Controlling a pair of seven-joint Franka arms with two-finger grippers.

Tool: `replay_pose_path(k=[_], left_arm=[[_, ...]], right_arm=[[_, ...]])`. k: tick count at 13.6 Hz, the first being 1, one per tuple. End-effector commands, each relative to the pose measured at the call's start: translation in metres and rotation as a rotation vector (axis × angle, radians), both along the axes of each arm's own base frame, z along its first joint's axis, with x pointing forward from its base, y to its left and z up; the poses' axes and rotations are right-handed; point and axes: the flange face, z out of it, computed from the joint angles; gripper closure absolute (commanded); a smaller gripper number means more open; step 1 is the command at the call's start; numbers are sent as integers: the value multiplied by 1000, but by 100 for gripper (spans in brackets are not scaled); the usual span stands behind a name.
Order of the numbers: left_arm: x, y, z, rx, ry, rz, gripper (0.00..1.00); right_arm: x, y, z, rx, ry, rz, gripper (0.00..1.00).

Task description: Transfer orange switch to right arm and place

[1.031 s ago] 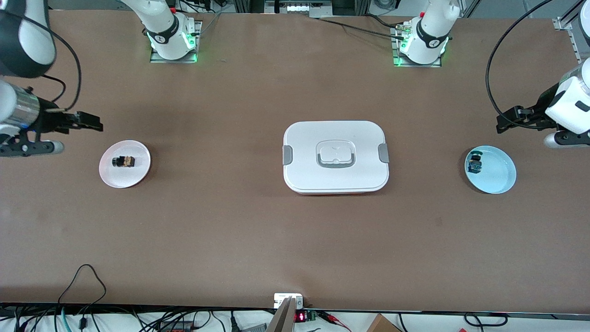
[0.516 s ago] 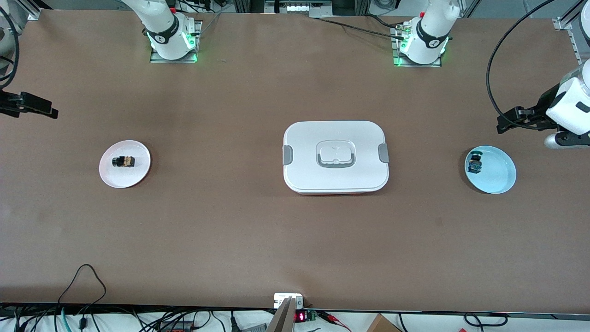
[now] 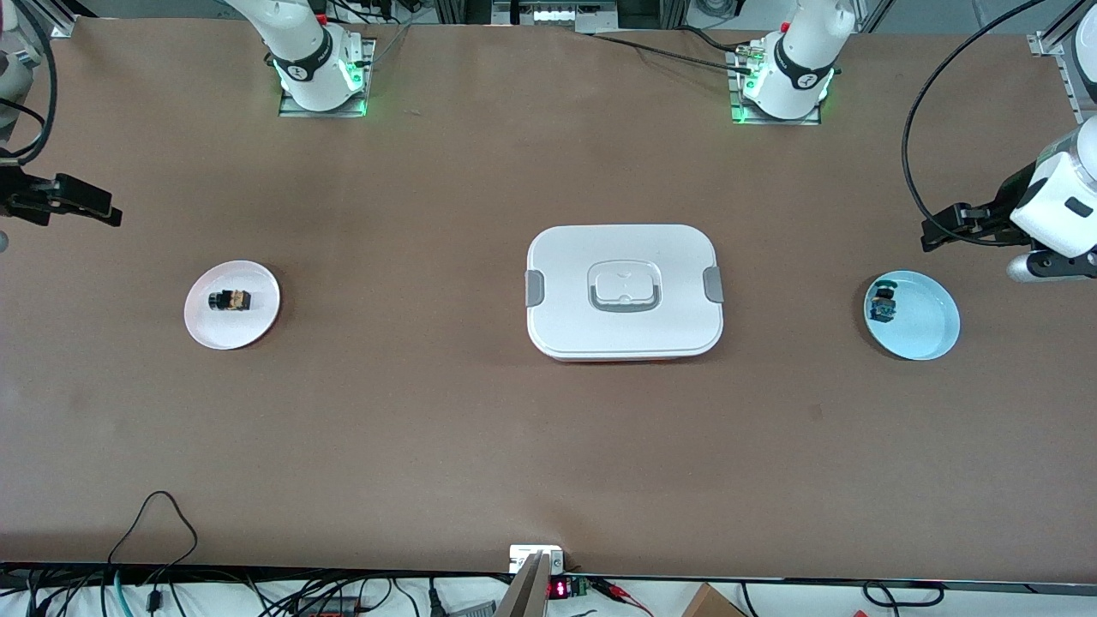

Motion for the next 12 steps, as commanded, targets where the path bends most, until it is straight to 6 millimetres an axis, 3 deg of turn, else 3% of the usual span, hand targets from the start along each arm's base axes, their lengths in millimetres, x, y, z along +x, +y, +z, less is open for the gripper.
replay_pose_path(k=[1,3,7,12], left_arm=[[0,0,2,-15,-9,-2,0],[1,1,0,-15,-5,-1,0],[0,-1,2,-18,-6,-2,0],[0,1,2,-30,-6,4,0]], right_arm=[[-12,17,0,-24,-10,-33,0],[-15,15,5,-32,-28,-23,0],[-38,8,-6,-17,-75,-28,0],[-40,3,25,-15,-69,-34,0]])
